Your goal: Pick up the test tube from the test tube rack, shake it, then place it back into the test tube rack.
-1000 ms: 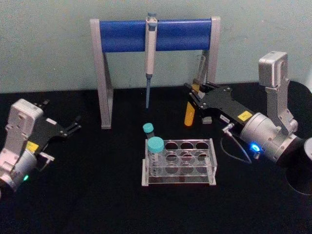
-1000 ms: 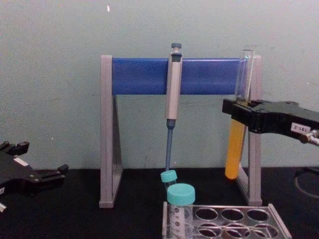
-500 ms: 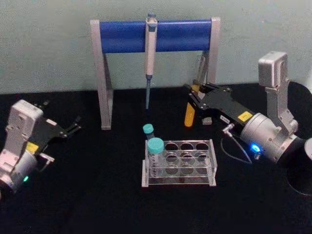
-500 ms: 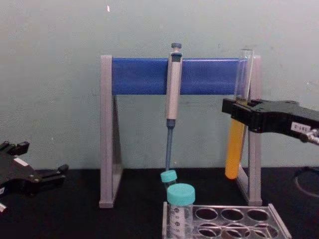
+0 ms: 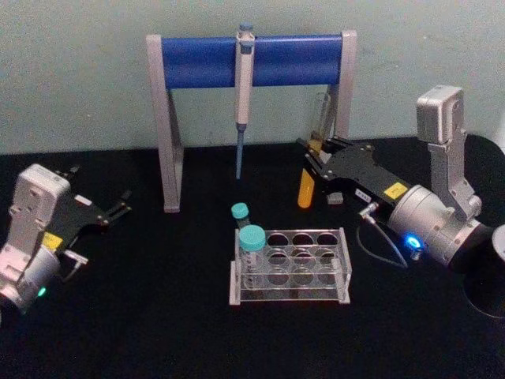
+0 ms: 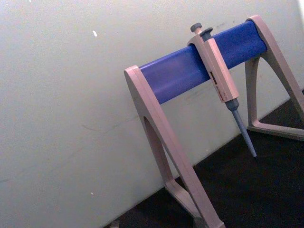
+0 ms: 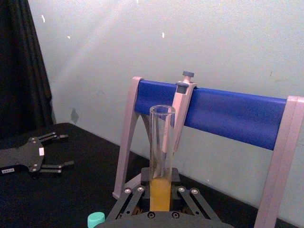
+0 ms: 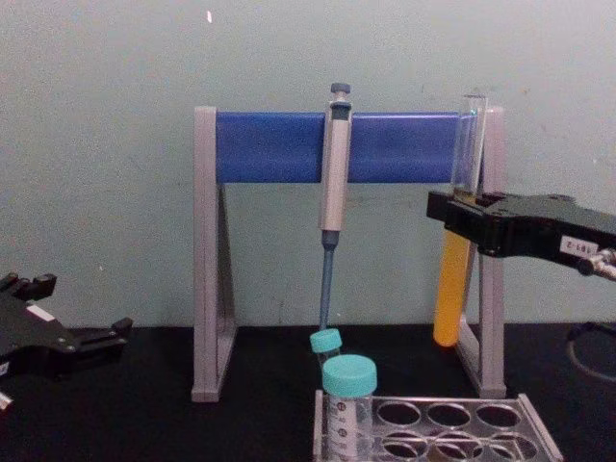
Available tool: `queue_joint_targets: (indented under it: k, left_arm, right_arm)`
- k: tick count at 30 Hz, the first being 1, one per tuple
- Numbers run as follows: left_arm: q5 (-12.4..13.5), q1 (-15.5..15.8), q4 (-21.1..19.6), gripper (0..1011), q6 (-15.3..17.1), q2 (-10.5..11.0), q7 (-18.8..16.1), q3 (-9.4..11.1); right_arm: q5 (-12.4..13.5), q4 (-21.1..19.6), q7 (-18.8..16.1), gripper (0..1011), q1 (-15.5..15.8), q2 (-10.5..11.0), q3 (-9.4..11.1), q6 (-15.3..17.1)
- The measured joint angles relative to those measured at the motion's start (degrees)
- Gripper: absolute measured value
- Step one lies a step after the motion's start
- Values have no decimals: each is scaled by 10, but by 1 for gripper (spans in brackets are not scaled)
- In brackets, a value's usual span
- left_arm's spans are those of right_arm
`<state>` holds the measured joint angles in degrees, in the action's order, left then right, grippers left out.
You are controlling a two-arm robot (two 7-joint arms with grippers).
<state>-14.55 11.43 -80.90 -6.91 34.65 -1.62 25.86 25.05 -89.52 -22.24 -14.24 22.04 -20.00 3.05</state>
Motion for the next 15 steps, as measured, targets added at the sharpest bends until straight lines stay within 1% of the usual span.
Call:
queue_joint_targets:
  k: [7,15]
  left_arm:
    - [0,0,0,1001,0,0,0,0]
    - [0,0,0,1001,0,0,0,0]
  right_arm:
    - [2,-2,-3,225,0,2,0,2]
    - [9,-14,-6,225,6,11,0,9]
